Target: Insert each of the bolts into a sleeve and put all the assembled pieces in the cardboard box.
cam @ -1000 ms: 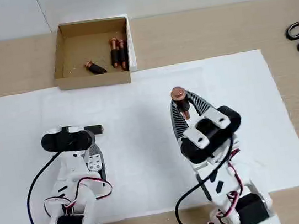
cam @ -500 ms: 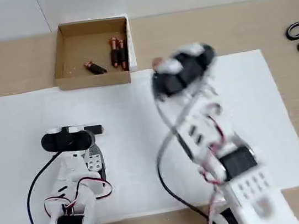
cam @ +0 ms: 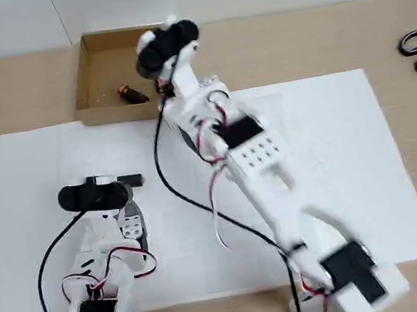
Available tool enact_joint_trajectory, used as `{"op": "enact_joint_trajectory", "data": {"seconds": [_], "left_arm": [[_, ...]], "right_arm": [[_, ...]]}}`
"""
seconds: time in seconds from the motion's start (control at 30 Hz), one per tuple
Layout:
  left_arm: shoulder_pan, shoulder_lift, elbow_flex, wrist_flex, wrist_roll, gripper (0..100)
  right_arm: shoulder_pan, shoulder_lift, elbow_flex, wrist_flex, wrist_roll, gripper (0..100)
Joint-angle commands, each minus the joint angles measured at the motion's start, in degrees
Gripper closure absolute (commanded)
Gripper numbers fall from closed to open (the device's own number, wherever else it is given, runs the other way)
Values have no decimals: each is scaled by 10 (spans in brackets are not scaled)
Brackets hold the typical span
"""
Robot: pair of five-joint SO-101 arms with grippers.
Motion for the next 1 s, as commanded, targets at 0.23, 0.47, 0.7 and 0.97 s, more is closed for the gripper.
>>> {"op": "enact_joint_trajectory", "data": {"seconds": [0.23,0.47,0.7,0.97], "left_arm": [[-3,-10,-3,0,-2,994],[-3,-10,-3,0,-2,994],[-3,-10,-3,0,-2,994],[-3,-10,-3,0,-2,994]], "right_arm": [[6,253,-326,-7,-7,996],[5,379,-477,-7,-7,996],[5,480,-615,-26,-8,996],[6,608,-740,-35,-8,996]]}}
